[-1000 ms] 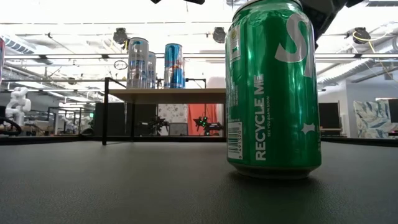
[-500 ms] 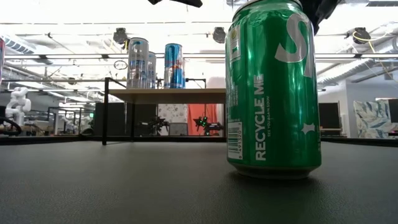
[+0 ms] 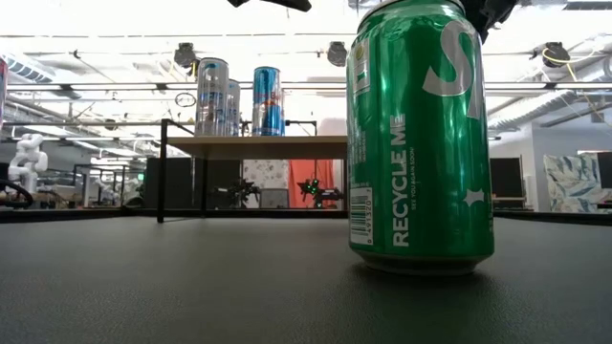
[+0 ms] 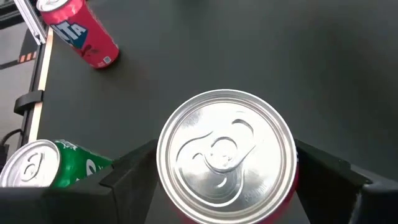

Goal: Place canned beverage on shelf
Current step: Put the right orange soda can on the shelf

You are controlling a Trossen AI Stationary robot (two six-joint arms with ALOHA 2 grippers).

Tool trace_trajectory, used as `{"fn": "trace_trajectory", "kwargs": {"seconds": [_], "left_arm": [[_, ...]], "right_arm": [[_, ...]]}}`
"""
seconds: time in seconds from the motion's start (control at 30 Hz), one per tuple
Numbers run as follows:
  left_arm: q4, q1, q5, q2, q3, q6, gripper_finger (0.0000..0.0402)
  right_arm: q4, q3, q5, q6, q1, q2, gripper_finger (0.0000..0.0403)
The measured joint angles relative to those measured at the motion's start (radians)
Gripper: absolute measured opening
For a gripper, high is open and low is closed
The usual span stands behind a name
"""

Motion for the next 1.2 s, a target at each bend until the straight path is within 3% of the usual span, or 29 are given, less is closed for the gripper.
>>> {"fn": "trace_trajectory", "kwargs": {"seconds": [0.9, 1.2], "left_arm": [[0.000, 0.016, -0.001, -0.004, 0.000, 0.000, 0.0358], [0.000, 0.016, -0.005, -0.005, 0.000, 0.001, 0.0358]], "right_arm": [[0.002, 0.000, -0.001, -0.034, -0.045, -0.054, 0.0289], [0.074, 0.010, -0.002, -0.035, -0.045, -0.054, 0.0289]]}}
